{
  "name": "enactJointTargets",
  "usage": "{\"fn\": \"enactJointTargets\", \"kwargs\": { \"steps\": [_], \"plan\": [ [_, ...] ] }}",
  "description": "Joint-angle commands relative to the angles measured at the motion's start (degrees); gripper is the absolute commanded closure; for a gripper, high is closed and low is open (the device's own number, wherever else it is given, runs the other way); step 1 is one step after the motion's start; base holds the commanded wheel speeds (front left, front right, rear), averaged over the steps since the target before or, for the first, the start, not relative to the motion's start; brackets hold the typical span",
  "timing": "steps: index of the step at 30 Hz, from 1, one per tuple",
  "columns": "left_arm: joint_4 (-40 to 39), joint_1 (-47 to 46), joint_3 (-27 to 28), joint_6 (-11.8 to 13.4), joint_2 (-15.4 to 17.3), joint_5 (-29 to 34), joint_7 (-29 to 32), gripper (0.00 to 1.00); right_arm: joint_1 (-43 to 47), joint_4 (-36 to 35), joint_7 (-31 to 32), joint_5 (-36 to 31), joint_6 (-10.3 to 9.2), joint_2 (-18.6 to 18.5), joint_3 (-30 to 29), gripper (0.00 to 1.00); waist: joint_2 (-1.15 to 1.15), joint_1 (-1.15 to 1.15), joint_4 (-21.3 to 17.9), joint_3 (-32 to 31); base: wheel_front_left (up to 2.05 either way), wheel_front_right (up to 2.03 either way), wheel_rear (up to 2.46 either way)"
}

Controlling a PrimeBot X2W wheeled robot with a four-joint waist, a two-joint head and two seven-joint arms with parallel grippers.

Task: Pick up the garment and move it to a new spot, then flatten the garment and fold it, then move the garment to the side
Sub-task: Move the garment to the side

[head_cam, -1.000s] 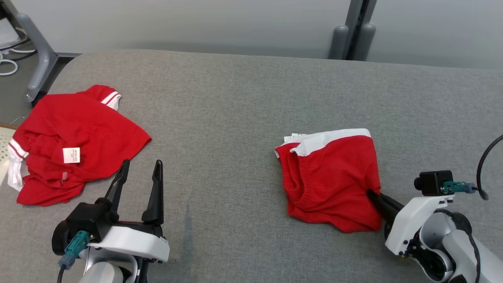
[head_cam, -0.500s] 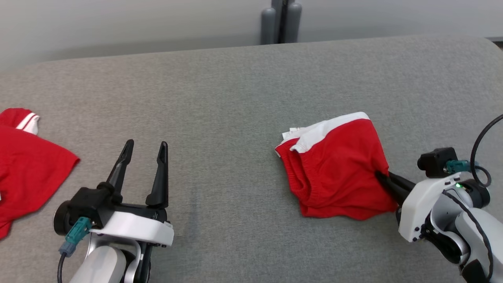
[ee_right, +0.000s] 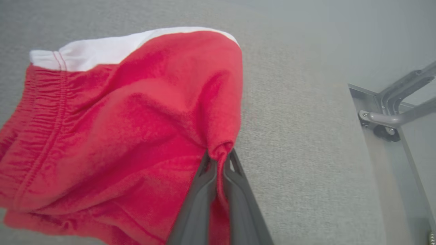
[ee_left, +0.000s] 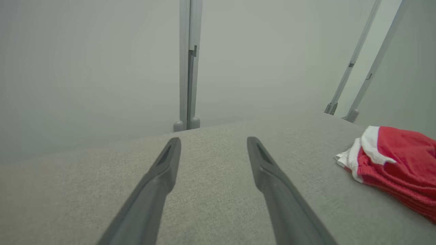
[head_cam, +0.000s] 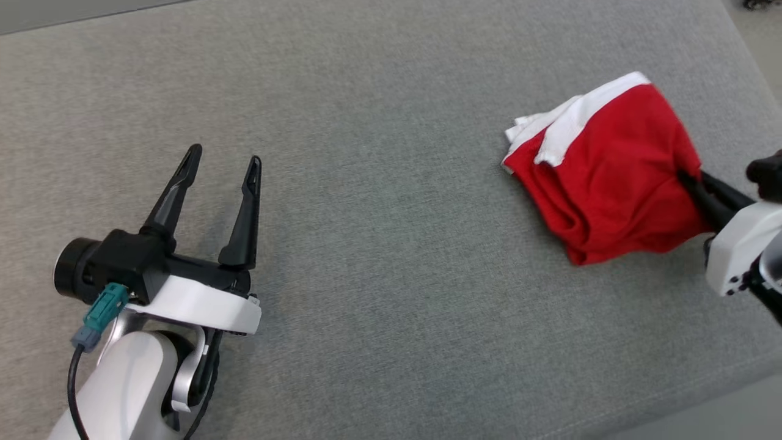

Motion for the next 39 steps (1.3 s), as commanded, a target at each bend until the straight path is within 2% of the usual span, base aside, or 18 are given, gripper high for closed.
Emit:
{"fn": "enactJointTargets", "kwargs": {
  "steps": [1, 2, 3, 9, 10, 11, 12, 13, 18, 22, 25, 26, 31, 32, 39],
  "plan": [
    [-0.47, -1.16, 0.21, 0.08, 0.93, 0.33, 0.29, 0.0, -1.09, 0.56, -0.82, -0.61, -0.01, -0.71, -0.52, 1.0, 0.0, 0.0, -3.61, 3.61, 0.0, 0.0, 0.0],
    [-3.82, -4.74, -0.7, -0.37, 3.73, 2.64, 4.42, 0.0, -9.4, 8.6, -7.41, -2.02, -0.02, -1.74, -3.78, 1.0, 0.0, 0.0, -7.48, 9.52, 0.0, 0.0, 0.0],
    [-4.85, -5.78, -0.97, -0.51, 4.46, 3.24, 5.51, 0.0, -12.1, 12.32, -9.26, -2.51, -0.01, -0.95, -5.09, 1.0, 0.0, 0.0, -7.94, 11.01, 0.0, 0.0, 0.0],
    [-5.55, -6.39, -1.66, -0.49, 5.05, 3.62, 6.49, 0.0, -15.22, 18.19, -11.44, -2.39, -0.01, 0.54, -6.17, 1.0, 0.0, 0.0, -7.83, 12.48, 0.0, 0.0, 0.0],
    [-5.53, -6.28, -1.64, -0.4, 5.13, 3.59, 6.56, 0.0, -15.57, 18.96, -11.68, -2.38, -0.02, 0.8, -6.26, 0.93, 0.0, 0.0, -7.84, 12.58, 0.0, 0.0, 0.0],
    [-5.53, -6.11, -1.65, -0.24, 5.16, 3.54, 6.61, 0.0, -15.87, 19.46, -12.1, -2.35, -0.02, 1.09, -6.36, 0.76, 0.0, 0.0, -7.85, 12.65, 0.0, 0.0, 0.0],
    [-5.52, -5.95, -1.67, -0.15, 5.22, 3.52, 6.64, 0.0, -16.06, 19.92, -12.38, -2.4, -0.02, 1.4, -6.47, 0.11, 0.0, 0.0, -7.86, 12.71, 0.0, 0.0, 0.0],
    [-5.51, -5.84, -1.67, -0.18, 5.26, 3.48, 6.66, 0.0, -16.13, 20.53, -12.62, -2.34, -0.01, 1.71, -6.64, 0.0, 0.0, 0.0, -7.87, 12.73, 0.0, 0.0, 0.0],
    [-5.19, -5.51, -1.59, -0.15, 5.38, 3.06, 6.27, 0.0, -15.84, 22.73, -13.28, -2.12, -0.01, 2.55, -8.78, 0.0, 0.0, 0.0, -7.95, 11.92, 0.0, 0.0, 0.0],
    [-4.64, -4.72, -1.48, -0.02, 4.96, 2.38, 5.33, 0.0, -13.94, 19.91, -13.38, -2.36, -0.01, 3.1, -13.5, 0.0, 0.0, 0.0, -8.04, 9.92, 0.0, 0.0, 0.0],
    [-3.9, -3.83, -1.36, 0.23, 4.39, 1.86, 4.41, 0.0, -10.61, 15.56, -13.35, -4.03, -0.01, 4.3, -18.94, 0.0, 0.0, 0.0, -7.99, 7.71, 0.0, 0.0, 0.0],
    [-3.26, -2.78, -1.11, 0.48, 4.03, 1.11, 3.76, 0.0, -7.7, 12.26, -13.37, -5.47, -0.01, 5.67, -23.01, 0.0, 0.0, 0.0, -7.82, 5.85, 0.0, 0.0, 0.0],
    [-1.79, -0.18, -0.64, 0.94, 3.03, -0.49, 1.74, 0.0, 0.82, 2.43, -13.37, -10.84, -0.01, 10.39, -32.26, 0.0, 0.0, 0.0, -6.47, 1.58, 0.0, 0.0, 0.0],
    [-1.79, -0.18, -0.64, 0.94, 3.03, -0.49, 1.74, 0.0, 0.82, 2.43, -13.37, -10.84, -0.01, 10.39, -32.26, 0.0, 0.0, 0.0, -6.47, 1.58, 0.0, 0.0, 0.0],
    [0.04, 3.42, -0.02, 1.53, 1.66, -2.58, -0.59, 0.0, 12.6, -10.33, -13.37, -16.89, -0.01, 18.67, -38.55, 0.0, 0.0, 0.0, -2.95, -3.83, 0.0, 0.0, 0.0]
  ]
}}
